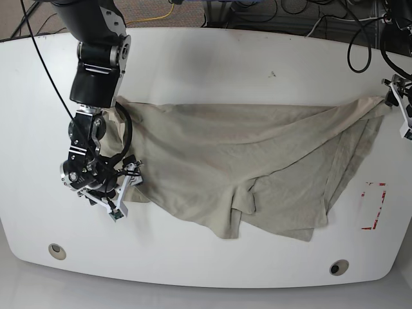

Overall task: Layout the t-shirt on the table in an organized manner, then fold the t-shirt properly
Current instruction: 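Lay the shirt down and release it with the right gripper, then grasp the shirt edge with the right gripper and pull it outward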

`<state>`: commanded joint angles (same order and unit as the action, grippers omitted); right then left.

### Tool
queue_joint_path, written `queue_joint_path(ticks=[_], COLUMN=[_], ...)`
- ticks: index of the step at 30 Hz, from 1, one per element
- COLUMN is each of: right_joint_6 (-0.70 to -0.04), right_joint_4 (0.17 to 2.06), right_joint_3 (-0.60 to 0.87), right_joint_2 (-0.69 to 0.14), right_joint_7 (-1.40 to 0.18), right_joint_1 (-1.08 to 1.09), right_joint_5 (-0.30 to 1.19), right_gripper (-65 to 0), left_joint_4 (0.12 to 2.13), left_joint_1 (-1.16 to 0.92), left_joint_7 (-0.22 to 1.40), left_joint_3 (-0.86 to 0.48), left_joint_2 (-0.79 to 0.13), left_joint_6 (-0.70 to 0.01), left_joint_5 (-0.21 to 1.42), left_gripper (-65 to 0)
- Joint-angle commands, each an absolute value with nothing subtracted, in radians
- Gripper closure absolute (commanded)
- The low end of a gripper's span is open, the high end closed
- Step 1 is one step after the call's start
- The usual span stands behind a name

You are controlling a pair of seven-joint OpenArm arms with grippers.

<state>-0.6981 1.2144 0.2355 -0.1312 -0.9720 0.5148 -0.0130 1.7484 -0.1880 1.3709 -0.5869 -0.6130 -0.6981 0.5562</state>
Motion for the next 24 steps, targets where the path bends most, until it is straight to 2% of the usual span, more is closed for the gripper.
queue_joint_path(ticks=[8, 15, 16, 18, 20, 23, 24], right_joint_6=[-0.698, -0.698, -0.698, -0.698, -0.698, -0.698, -0.698], right_joint_4=[1.032, 0.978, 0.977, 0.978, 0.978, 0.983, 0.987], right_joint_3=[0.236, 0.236, 0.236, 0.236, 0.236, 0.236, 0.236], right_joint_2=[-0.128, -0.128, -0.128, -0.128, -0.128, -0.117, -0.107], right_joint_7=[-0.860, -0.806, -0.806, -0.806, -0.806, -0.808, -0.809], right_joint_1=[0.547, 0.547, 0.547, 0.547, 0.547, 0.547, 0.549], right_joint_5=[-0.013, -0.015, -0.015, -0.015, -0.015, -0.013, -0.015], right_gripper=[-47.4, -46.8, -44.9, -36.9, -26.3, -1.3, 0.0], left_joint_4=[1.753, 1.750, 1.750, 1.750, 1.750, 1.750, 1.750], left_joint_1=[-0.166, -0.160, -0.160, -0.160, -0.159, -0.159, -0.159], left_joint_7=[1.369, 1.369, 1.369, 1.369, 1.369, 1.369, 1.368], left_joint_3=[-0.587, -0.587, -0.587, -0.587, -0.585, -0.585, -0.585], left_joint_2=[-0.613, -0.613, -0.613, -0.613, -0.613, -0.613, -0.613], left_joint_6=[-0.698, -0.698, -0.698, -0.698, -0.698, -0.698, -0.698], left_joint_5=[0.556, 0.556, 0.556, 0.556, 0.556, 0.556, 0.556], left_gripper=[-43.2, -43.2, -43.2, -43.2, -43.2, -43.2, -43.2])
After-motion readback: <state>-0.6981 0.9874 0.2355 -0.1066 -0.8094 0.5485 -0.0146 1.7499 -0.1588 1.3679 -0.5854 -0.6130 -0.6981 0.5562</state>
